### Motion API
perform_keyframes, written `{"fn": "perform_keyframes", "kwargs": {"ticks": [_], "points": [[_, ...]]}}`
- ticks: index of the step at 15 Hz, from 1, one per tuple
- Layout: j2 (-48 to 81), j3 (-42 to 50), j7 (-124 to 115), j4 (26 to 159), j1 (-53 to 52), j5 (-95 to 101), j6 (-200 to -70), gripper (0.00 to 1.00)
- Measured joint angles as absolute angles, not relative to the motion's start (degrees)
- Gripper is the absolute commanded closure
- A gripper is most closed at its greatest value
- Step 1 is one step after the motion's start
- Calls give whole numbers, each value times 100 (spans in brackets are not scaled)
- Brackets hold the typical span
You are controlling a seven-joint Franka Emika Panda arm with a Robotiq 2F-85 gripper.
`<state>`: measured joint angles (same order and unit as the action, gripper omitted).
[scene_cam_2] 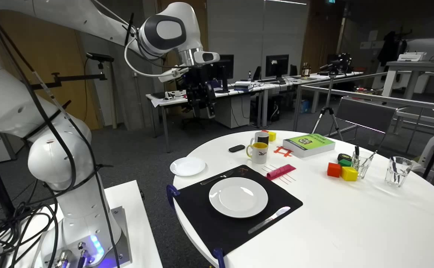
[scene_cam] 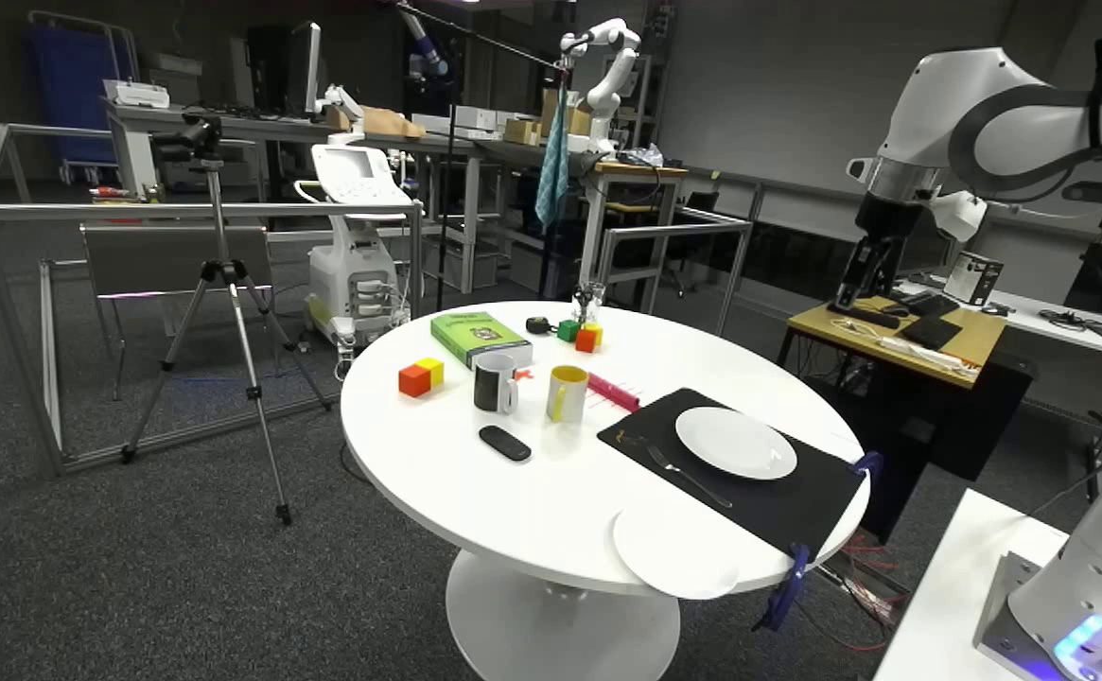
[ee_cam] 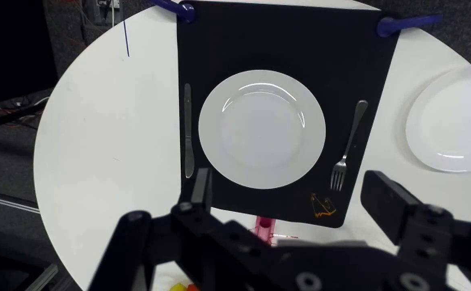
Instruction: Put the plate over the other
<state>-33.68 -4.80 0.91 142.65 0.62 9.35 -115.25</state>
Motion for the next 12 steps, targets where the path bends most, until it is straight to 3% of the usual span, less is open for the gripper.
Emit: {"fn": "perform_keyframes", "kwargs": {"ticks": [12], "points": [[-2528, 213, 1502, 13853, -541, -463, -11805, 0]]}}
